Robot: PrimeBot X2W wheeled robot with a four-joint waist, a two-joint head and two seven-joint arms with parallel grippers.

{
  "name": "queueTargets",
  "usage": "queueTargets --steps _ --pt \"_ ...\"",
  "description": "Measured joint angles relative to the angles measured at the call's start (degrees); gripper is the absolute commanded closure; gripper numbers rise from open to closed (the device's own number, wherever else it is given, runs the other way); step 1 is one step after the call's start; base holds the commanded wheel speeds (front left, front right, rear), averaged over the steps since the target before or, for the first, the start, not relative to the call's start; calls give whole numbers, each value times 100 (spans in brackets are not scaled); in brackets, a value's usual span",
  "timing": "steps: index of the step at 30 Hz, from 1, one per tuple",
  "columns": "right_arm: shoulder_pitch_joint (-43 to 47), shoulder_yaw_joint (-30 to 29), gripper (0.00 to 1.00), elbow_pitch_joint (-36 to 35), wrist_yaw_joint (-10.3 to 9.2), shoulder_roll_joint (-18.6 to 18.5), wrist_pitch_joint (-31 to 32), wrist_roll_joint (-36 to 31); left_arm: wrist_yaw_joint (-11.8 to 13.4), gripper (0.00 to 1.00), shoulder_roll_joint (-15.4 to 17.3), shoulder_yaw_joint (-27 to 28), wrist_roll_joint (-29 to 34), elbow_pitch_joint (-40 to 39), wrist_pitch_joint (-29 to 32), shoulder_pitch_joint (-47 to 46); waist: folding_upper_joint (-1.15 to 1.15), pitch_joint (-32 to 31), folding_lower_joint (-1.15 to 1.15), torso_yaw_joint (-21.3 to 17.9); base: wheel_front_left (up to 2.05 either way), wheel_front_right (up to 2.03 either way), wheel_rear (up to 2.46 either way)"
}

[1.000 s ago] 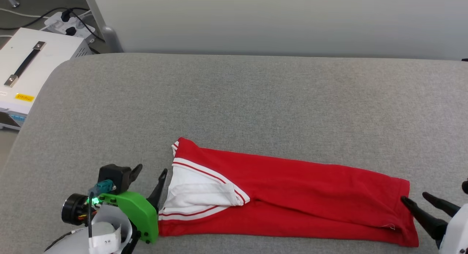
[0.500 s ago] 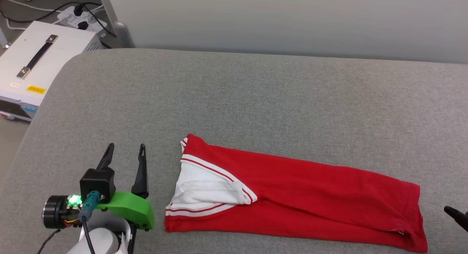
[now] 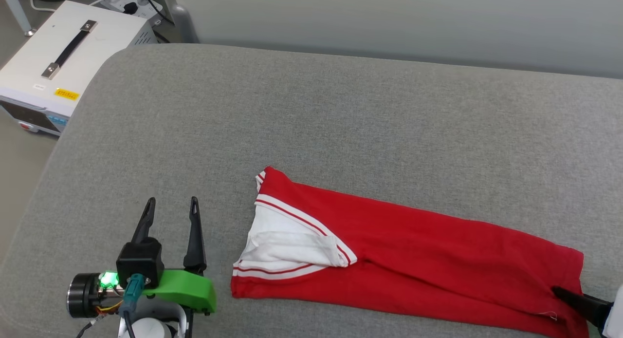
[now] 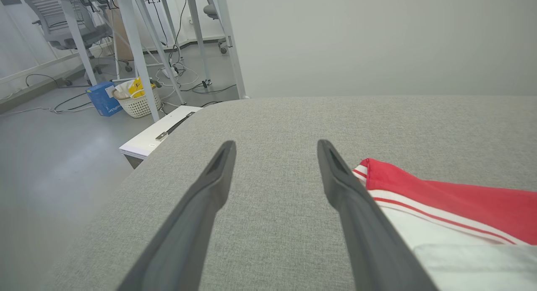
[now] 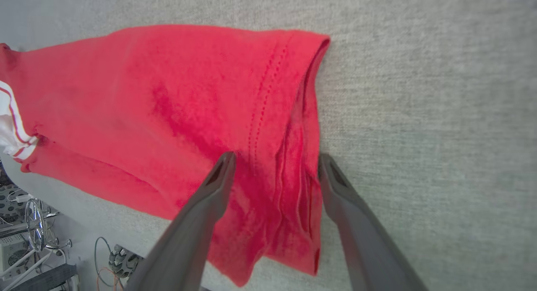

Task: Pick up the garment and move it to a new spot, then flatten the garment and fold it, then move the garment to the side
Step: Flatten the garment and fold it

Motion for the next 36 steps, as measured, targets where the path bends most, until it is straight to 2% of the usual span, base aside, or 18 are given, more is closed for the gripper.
queueTargets --steps 10,15,17,18,23,28,36 --pt "-474 662 0 58 0 234 20 85 -605 0 -695 575 699 23 0 164 0 108 0 93 0 0 0" --pt "-630 979 0 20 0 280 -127 132 -797 0 -959 820 971 56 0 207 0 133 0 119 0 0 0" --pt "-673 1090 79 16 0 263 -248 122 -868 0 -1049 895 1068 87 0 246 0 131 0 128 0 0 0" --pt "-691 1123 100 23 0 255 -322 121 -900 0 -1089 928 1115 96 0 261 0 128 0 131 0 0 0" --pt "-704 1321 100 92 0 205 -548 144 -1053 0 -1265 1083 1319 111 0 314 0 81 0 122 0 0 0" --pt "-703 1378 100 181 0 1 -761 202 -1162 0 -1384 1206 1479 110 0 410 0 7 0 95 0 0 0" --pt "-649 1194 100 435 0 -672 -1024 293 -1301 0 -1511 1349 1680 58 0 560 0 -159 0 55 0 0 0"
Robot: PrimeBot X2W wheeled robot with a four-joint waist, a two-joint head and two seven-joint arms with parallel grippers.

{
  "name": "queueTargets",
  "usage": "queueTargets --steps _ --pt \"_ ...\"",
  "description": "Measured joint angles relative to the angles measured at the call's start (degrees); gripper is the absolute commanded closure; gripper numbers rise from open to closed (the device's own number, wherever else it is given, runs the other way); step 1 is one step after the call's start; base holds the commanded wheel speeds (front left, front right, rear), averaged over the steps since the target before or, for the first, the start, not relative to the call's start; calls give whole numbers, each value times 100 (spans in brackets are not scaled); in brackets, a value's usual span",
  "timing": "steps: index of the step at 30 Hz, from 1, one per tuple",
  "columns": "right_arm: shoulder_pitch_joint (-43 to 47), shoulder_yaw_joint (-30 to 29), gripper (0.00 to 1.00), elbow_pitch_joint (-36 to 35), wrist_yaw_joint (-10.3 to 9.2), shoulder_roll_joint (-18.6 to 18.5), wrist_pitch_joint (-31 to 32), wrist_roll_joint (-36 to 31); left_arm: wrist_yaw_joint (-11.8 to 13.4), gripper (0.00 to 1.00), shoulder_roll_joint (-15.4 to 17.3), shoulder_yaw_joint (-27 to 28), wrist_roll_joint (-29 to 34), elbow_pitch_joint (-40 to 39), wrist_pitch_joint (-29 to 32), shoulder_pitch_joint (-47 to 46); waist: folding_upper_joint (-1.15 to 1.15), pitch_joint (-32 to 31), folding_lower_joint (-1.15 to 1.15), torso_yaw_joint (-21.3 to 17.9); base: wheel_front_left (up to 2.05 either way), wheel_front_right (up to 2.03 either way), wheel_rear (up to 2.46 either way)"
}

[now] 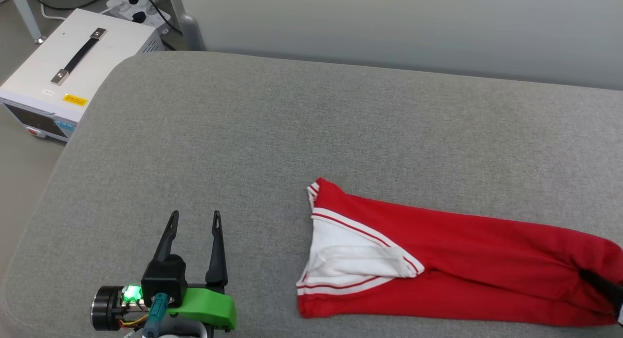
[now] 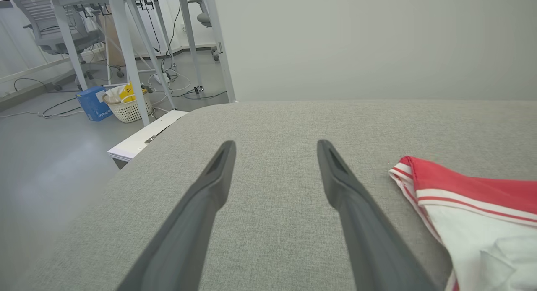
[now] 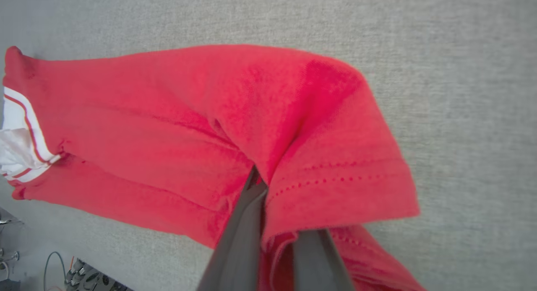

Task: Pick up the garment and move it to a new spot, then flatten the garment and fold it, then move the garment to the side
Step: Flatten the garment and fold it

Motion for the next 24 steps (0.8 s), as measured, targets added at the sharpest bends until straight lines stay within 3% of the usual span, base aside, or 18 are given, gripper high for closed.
queueTargets --steps 7,15,20,24 --pt "265 -152 100 41 0 -525 -18 105 -167 0 -43 31 77 -101 0 64 0 -109 0 -20 0 0 0" --pt "446 -122 100 -1020 0 -832 159 105 -338 0 -141 171 68 -129 0 188 0 -179 0 -63 0 0 0" --pt "437 -114 100 -1681 0 -792 480 13 -396 0 -179 213 69 -127 0 192 0 -159 0 -82 0 0 0" --pt "272 -40 100 -2040 0 -449 843 -99 -420 0 -215 211 87 -123 0 189 0 -97 0 -71 0 0 0"
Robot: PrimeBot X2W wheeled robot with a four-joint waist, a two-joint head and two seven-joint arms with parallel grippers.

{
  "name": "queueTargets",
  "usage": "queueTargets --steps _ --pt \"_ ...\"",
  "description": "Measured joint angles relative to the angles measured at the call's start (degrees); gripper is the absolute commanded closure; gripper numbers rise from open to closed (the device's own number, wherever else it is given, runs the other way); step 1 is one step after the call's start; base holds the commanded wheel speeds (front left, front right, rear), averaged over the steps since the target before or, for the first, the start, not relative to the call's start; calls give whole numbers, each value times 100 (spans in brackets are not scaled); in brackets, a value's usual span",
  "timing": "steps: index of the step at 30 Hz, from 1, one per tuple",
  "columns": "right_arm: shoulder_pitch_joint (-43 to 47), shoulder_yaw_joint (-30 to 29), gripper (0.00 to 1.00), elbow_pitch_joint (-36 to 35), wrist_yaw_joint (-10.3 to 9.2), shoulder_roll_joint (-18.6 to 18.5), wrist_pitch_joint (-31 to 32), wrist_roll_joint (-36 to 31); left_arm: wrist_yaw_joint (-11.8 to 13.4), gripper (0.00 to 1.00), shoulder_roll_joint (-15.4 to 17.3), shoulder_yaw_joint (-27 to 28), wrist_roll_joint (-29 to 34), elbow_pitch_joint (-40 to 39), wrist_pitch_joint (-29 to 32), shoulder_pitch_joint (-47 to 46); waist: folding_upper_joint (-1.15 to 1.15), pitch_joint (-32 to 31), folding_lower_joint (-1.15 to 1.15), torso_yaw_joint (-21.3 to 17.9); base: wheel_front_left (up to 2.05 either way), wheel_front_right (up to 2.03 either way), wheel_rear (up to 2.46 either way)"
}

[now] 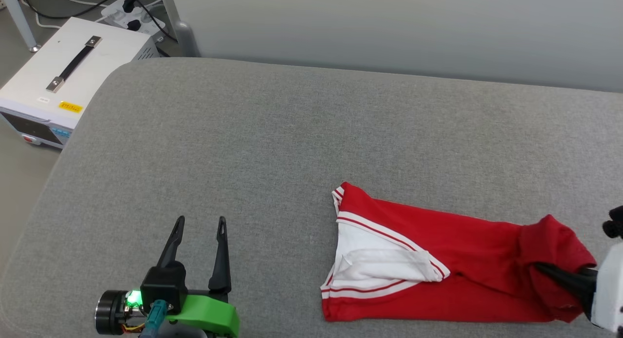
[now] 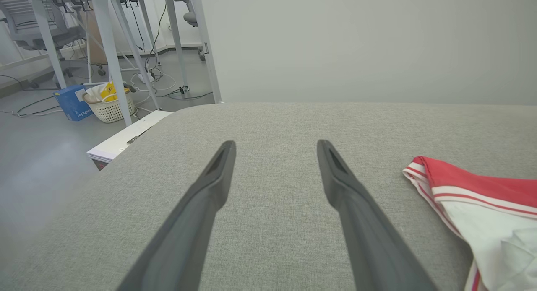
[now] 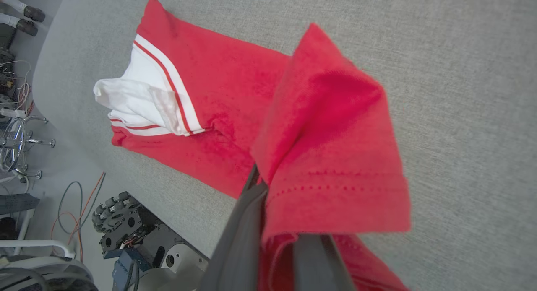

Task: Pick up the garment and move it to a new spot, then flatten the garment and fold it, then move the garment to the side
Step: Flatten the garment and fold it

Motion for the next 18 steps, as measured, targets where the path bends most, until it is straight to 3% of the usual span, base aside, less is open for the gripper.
queueTargets --steps 10,18 --pt "-1240 715 100 2 0 1089 983 -836 -66 0 -108 -77 80 51 0 -167 0 300 0 122 0 0 0" --pt "-2332 1642 100 843 0 2016 1148 -1419 -73 0 -143 -158 82 155 0 -416 0 589 0 284 0 0 0"
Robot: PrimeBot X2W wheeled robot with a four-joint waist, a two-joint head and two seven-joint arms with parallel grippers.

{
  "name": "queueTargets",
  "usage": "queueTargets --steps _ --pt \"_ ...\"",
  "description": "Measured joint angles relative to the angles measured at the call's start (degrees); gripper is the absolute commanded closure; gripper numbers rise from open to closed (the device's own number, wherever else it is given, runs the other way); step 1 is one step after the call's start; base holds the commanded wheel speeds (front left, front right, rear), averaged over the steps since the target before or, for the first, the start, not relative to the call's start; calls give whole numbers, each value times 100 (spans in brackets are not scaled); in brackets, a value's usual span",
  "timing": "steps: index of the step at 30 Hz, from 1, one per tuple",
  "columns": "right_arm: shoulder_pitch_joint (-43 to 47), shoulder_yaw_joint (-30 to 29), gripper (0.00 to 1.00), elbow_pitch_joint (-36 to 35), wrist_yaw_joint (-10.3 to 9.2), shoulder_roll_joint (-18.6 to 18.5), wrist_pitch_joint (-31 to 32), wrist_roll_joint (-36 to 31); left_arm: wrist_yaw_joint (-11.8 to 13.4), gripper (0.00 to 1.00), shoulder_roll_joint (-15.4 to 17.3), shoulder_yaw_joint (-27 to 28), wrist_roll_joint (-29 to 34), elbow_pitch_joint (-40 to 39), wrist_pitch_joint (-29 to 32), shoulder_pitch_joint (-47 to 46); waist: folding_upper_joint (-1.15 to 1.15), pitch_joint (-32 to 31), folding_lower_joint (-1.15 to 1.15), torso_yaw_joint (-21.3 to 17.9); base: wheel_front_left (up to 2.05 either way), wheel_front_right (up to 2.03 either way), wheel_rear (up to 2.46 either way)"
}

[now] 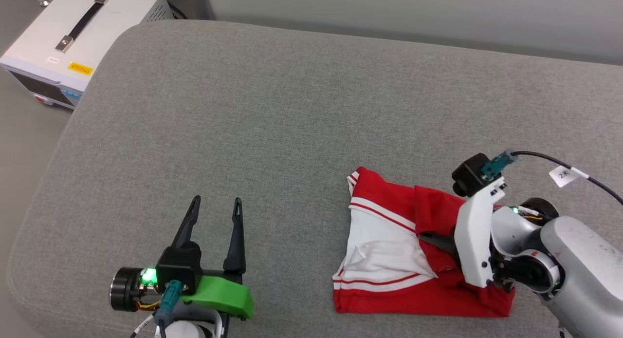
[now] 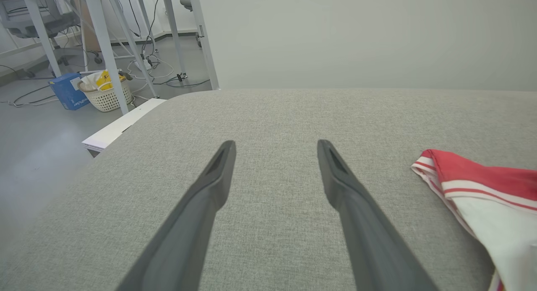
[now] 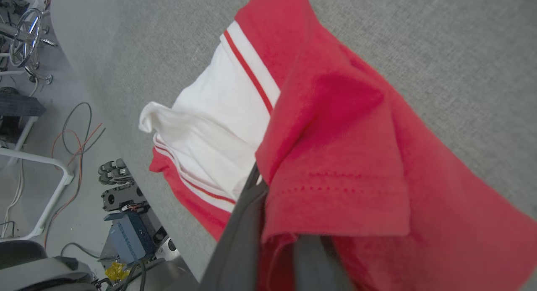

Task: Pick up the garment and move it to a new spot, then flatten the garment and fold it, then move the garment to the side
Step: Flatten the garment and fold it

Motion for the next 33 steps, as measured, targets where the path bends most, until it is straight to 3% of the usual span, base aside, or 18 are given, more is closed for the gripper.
queueTargets --steps 7,8,9,10,15,21,24,28,33 --pt "-318 591 100 767 0 278 -460 -263 9 0 -14 -64 0 36 0 -124 0 149 0 99 0 0 0" --pt "-343 645 89 818 0 279 -530 -263 10 0 -16 -62 0 41 0 -125 0 155 0 99 0 0 0" --pt "-354 690 49 845 0 278 -586 -263 11 0 -18 -53 0 46 0 -125 0 156 0 93 0 0 0" --pt "-366 750 0 868 0 274 -670 -269 15 0 -18 -37 0 57 0 -125 0 150 0 80 0 0 0" --pt "-369 848 0 591 2 131 -1462 -272 38 0 -20 45 4 134 0 -113 0 -13 0 -31 0 0 0" --pt "-240 326 0 -120 1 -242 -2271 -312 33 0 -19 127 60 137 0 -22 0 -265 0 -254 0 0 0" --pt "-62 -87 0 -282 1 -349 -2721 -633 27 0 -5 158 76 134 0 48 0 -362 0 -382 0 0 0" --pt "227 -747 0 -275 1 -256 -3390 -1190 20 0 5 203 92 120 0 97 0 -462 0 -533 0 0 0" --pt "743 -1748 0 -99 1 133 -4296 -2154 -1 0 14 248 111 116 0 162 0 -585 0 -686 0 0 0"
